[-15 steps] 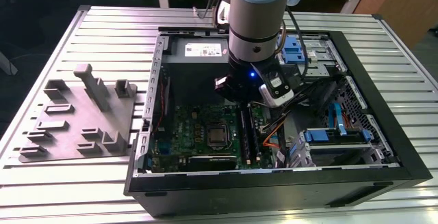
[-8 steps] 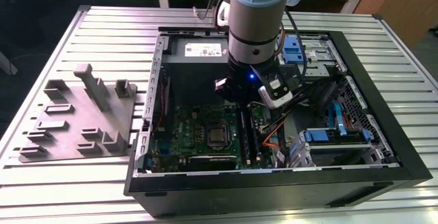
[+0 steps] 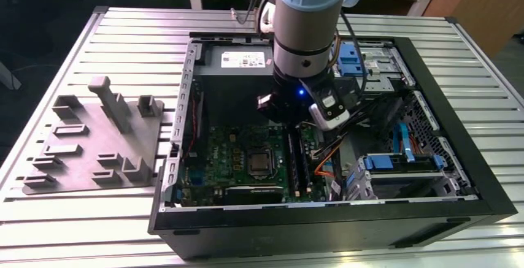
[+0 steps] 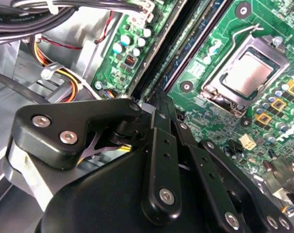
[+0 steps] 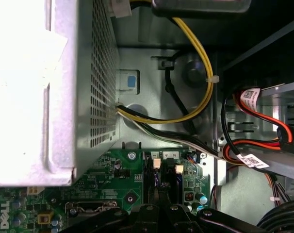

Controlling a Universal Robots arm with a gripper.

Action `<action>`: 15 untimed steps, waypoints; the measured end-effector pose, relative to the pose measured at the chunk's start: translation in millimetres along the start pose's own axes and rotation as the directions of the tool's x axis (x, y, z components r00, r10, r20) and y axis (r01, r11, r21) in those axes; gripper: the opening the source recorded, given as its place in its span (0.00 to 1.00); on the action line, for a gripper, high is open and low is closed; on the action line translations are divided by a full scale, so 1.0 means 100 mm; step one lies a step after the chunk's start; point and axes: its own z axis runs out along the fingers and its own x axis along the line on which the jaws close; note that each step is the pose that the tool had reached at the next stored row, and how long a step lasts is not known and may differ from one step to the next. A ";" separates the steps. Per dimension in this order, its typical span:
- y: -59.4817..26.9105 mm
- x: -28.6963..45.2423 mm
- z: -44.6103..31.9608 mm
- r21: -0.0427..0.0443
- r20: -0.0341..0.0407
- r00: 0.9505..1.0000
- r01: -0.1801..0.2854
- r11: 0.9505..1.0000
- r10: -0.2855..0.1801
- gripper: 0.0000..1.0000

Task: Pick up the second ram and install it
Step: 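Press down the second ram until it locks into place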

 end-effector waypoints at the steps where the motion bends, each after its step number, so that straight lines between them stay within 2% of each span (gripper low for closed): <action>1: 0.000 0.000 0.003 0.000 0.000 1.000 0.000 1.000 0.000 0.10; 8: 0.001 0.004 0.046 0.001 0.000 1.000 0.000 1.000 0.000 0.10; 15: 0.001 0.004 0.051 0.000 0.000 1.000 0.000 1.000 0.000 0.10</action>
